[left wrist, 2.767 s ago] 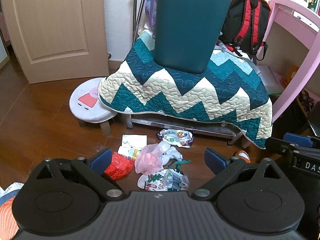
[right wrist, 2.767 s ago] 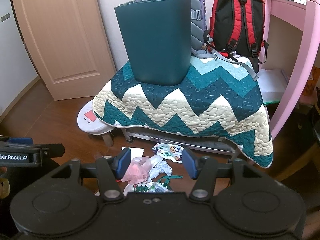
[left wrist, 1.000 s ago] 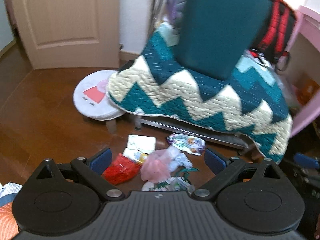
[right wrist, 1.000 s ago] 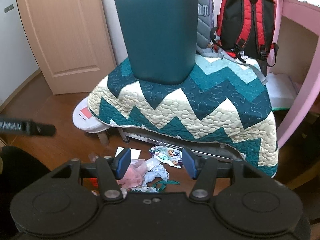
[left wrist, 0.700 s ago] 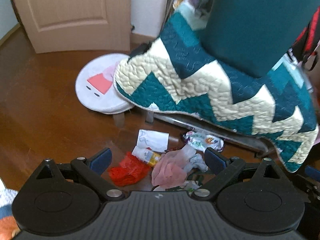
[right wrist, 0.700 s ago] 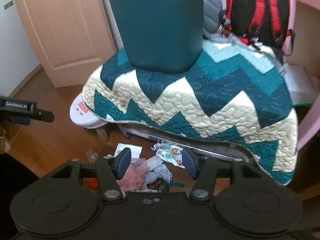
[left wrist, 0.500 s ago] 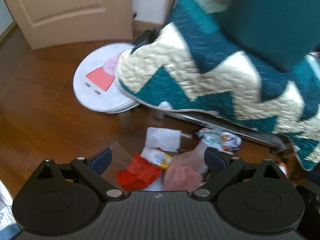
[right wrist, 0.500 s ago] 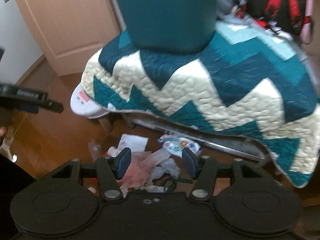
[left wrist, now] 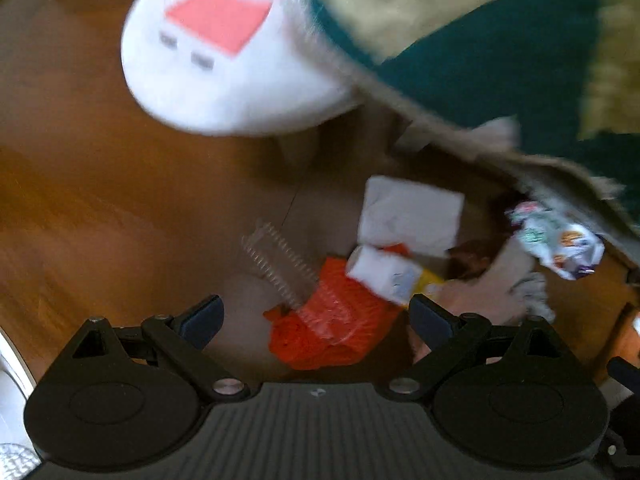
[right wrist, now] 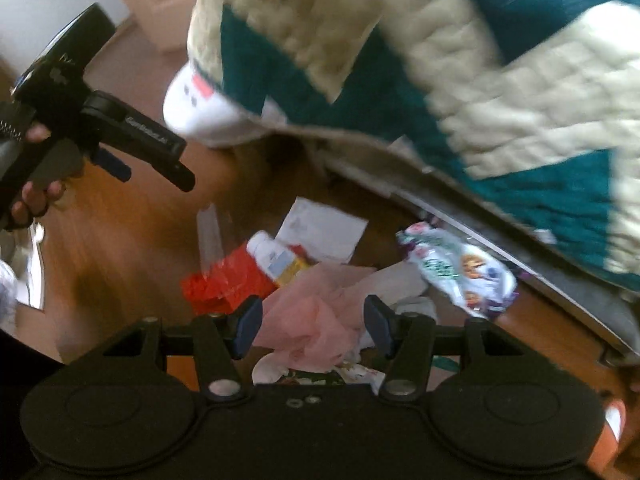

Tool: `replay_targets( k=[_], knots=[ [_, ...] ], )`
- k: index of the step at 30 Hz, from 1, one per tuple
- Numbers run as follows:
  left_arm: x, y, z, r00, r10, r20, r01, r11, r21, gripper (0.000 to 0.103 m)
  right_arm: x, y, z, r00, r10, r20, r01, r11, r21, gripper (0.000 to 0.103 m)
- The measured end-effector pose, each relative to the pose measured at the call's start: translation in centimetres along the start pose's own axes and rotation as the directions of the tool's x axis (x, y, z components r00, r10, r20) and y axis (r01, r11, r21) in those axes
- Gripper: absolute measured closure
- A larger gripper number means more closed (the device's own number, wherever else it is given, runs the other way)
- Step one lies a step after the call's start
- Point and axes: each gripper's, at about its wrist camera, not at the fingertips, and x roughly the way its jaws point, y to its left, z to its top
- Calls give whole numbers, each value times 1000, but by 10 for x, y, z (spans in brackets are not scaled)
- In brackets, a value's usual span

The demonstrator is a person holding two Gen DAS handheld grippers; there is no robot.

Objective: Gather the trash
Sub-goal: 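Lower and grasp the clear plastic tray with the left tool while the right tool grasps the pink mesh bag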

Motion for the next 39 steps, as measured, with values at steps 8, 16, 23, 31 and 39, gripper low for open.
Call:
replay_targets(
  k=[8, 16, 23, 31, 39],
  knots=[
    [90, 32, 13, 994, -15, -111, 7, 997, -79, 4, 87, -1, -3, 985, -25, -170, 12, 997, -76, 47],
    [136, 41, 14, 985, -60, -164, 36, 989, -142, 4, 131, -2, -12, 973, -20, -230, -4, 994, -106, 50],
    [154, 38, 15, 978, -110, -179, 81, 983, -162, 26, 150, -3, -13, 969, -31, -246, -4, 990, -142, 56],
    [147, 31, 14, 984, -106, -145, 88, 988, -125, 45, 144, -1, -15, 970, -43, -238, 5, 987, -158, 96],
    [101, 33, 0, 993, -87, -84, 81, 994, -72, 45, 91, 9, -15, 985, -75, -157, 49, 986, -161, 98]
  ],
)
